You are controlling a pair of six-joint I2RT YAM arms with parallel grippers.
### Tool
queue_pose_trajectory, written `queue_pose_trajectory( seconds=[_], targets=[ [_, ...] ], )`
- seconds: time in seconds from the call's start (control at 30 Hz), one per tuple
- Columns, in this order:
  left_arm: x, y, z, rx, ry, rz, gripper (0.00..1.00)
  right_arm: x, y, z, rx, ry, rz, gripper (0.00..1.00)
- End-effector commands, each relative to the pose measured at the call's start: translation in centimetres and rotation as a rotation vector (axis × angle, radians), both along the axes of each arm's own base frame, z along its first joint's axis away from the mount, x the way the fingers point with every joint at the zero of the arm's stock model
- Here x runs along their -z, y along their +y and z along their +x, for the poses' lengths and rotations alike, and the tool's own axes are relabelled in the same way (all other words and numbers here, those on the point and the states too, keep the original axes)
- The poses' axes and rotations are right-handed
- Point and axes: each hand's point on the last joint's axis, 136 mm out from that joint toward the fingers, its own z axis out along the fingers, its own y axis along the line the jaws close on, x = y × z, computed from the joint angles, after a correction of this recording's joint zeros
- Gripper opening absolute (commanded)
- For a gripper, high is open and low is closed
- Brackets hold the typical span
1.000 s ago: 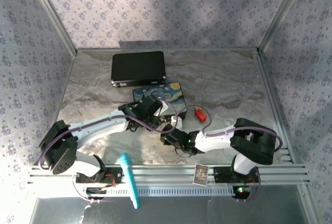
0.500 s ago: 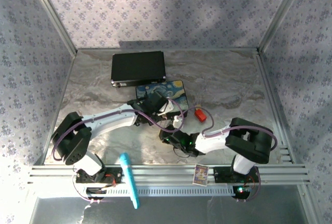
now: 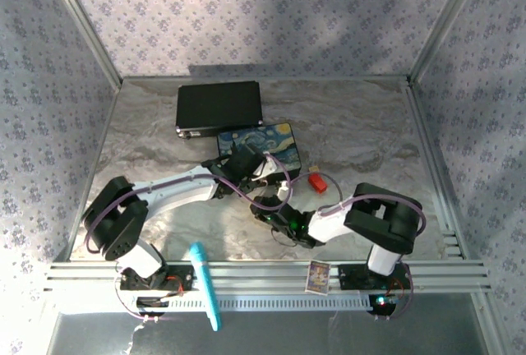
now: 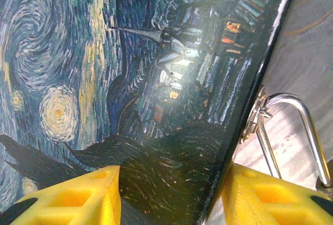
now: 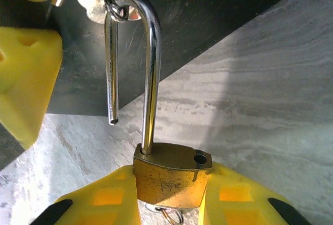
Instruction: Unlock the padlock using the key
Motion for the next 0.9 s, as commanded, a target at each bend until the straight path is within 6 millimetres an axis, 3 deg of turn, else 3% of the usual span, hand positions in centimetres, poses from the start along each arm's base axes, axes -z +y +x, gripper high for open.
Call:
queue_pose_trajectory(
  seconds=[0.0, 0.17, 0.37, 0.5, 0.87],
  targets=[
    [7.5, 3.4, -5.7, 0.051, 0.306, 0.166, 0.48, 1.8, -1.6, 2.8, 0.144, 0.018, 0.03, 0.16],
    [7.7, 3.7, -5.9, 0.051, 0.315, 0.172, 0.48, 3.4, -0.8, 3.1, 0.163, 0.058, 0.073, 0.15],
    [7.4, 3.7, -6.0, 0.053, 0.315, 0.162, 0.48, 5.4, -4.1, 2.8, 0.272, 0.107, 0.076, 0.15],
    [7.7, 4.1, -6.0, 0.046, 0.324, 0.177, 0.48, 4.8, -5.8, 3.4, 0.303, 0.089, 0.079, 0.15],
    [8.4, 4.5, -6.2, 0.039, 0.342, 0.199, 0.47, 2.5, -7.2, 6.2, 0.338, 0.051, 0.12, 0.12]
  ],
)
